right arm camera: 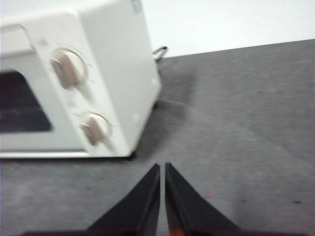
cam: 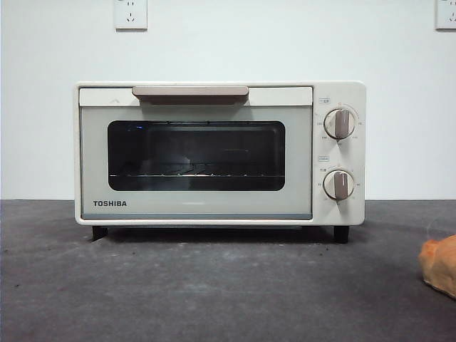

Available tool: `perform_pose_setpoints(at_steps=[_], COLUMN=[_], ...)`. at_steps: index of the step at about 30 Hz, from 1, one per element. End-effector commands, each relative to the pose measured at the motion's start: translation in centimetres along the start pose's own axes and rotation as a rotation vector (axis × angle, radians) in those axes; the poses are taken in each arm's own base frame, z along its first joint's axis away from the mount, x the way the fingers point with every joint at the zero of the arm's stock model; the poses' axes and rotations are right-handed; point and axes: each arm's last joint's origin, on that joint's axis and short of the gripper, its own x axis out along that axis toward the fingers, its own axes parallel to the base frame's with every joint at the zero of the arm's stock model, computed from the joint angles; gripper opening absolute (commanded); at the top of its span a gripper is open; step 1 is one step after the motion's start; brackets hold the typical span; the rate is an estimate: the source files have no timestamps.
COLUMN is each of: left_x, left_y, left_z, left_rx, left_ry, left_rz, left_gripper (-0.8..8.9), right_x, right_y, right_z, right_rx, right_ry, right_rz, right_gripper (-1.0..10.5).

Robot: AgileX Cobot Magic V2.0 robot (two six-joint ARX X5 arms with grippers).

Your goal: The left arm flap open the oven, the right arm pick bread and place it into oven, the left arm flap close the oven

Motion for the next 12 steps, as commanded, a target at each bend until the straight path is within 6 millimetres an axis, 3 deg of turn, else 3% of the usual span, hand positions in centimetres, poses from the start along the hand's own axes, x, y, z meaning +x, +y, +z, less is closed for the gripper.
perform_pose_setpoints(at_steps=[1, 5, 12], left_x=[0.0, -0.2, -0.2], left_y=[-0.5, -1.6, -4.2], left_z=[0.7, 2.4, 7.9], left_rx=[-0.168, -0.232, -0.185], left_ry=[0.019, 0.037, 0.11], left_rz=[-0.051, -0.112, -0.149], left_gripper=[0.11, 0.12, 0.11], right_x=[-0.5, -1.4, -3.6], right_y=[0.5, 1.3, 3.2], right_z=[1.6, 4.2, 9.5], right_rx=[0.101, 0.15, 0.155], right_ry=[-0.054, -0.102, -0.032], right_rz=[0.018, 0.03, 0.035], right_gripper=[0.1, 0.1, 0.1])
